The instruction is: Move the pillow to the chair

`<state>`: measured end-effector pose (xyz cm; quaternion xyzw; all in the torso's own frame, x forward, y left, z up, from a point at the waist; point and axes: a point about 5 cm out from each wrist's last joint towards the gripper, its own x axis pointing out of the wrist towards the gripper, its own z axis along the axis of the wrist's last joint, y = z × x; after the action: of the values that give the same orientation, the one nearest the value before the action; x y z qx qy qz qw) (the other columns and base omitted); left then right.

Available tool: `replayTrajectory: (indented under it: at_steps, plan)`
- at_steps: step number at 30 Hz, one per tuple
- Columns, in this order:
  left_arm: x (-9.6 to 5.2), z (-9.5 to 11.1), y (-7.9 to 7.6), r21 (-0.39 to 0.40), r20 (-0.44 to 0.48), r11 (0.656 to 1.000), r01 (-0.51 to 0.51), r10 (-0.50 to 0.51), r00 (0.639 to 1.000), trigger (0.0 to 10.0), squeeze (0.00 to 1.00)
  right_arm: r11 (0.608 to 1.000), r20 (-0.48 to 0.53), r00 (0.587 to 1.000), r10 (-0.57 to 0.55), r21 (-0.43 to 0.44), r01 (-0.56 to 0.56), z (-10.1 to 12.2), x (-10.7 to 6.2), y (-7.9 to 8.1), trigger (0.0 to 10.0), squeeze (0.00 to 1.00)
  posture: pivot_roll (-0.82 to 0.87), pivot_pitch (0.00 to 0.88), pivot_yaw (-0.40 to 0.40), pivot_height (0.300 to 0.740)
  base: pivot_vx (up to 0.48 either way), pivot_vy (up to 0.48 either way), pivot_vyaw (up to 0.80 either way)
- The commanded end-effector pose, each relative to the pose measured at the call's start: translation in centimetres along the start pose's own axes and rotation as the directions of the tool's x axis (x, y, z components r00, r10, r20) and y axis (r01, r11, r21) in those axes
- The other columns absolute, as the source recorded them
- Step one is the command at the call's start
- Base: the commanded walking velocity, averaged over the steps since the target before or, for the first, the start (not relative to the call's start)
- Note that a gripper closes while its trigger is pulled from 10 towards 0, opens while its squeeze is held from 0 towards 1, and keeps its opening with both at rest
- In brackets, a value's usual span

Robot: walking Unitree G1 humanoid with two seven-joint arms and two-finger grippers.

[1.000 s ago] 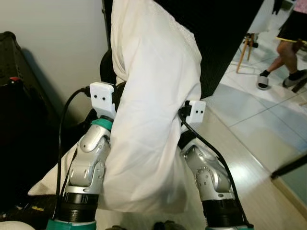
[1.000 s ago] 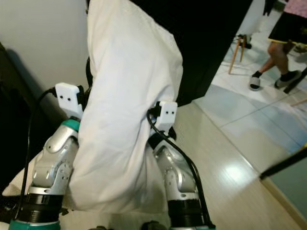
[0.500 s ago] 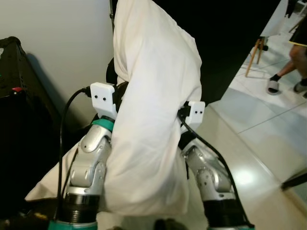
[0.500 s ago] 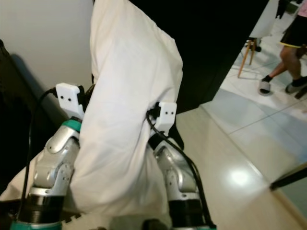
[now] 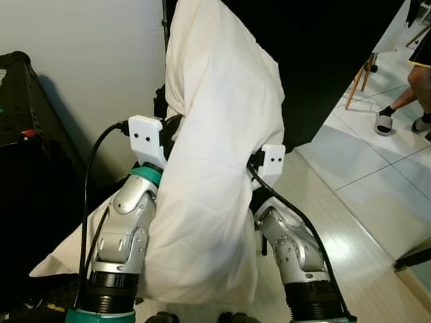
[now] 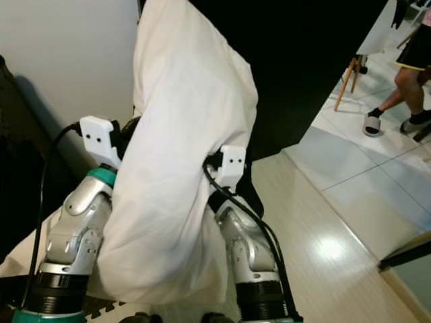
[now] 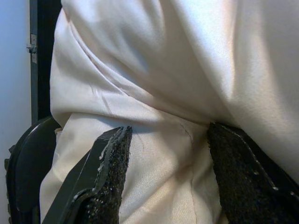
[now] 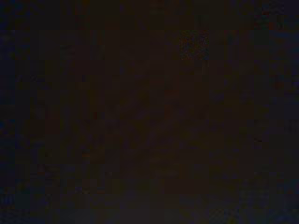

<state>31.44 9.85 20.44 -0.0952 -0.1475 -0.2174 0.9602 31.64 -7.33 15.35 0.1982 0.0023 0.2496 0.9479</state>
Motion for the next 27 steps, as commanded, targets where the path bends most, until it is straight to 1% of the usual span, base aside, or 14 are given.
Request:
replayTrajectory:
  at_steps: [1,10,21,27]
  plan:
    - [0.43,-0.92,-2.52,-0.033,-0.038,0.992,0.121,-0.122,0.992,10.0,0.00,0.988,0.033,0.987,0.156,-0.011,-0.156,0.62,1.12,3.31,10.0,0.00,-0.01,0.018,0.024,0.740,0.000,0.000,0.00]
    - [0.44,-0.93,-2.67,-0.035,-0.038,0.992,0.124,-0.125,0.991,10.0,0.00,0.985,0.027,0.985,0.172,-0.003,-0.172,0.53,1.08,3.48,10.0,0.00,-0.01,0.017,0.023,0.715,0.000,0.000,0.00]
    - [0.47,-0.89,-2.83,-0.036,-0.037,0.990,0.135,-0.136,0.990,10.0,0.00,0.984,0.030,0.984,0.178,0.003,-0.178,0.42,0.98,3.57,10.0,0.00,0.00,0.005,0.028,0.655,0.000,0.000,0.00]
    - [0.47,-0.90,-2.85,-0.037,-0.037,0.990,0.136,-0.137,0.990,10.0,0.00,0.983,0.031,0.983,0.182,0.003,-0.182,0.47,1.00,3.59,10.0,0.00,-0.01,0.000,0.024,0.630,0.000,0.000,0.00]
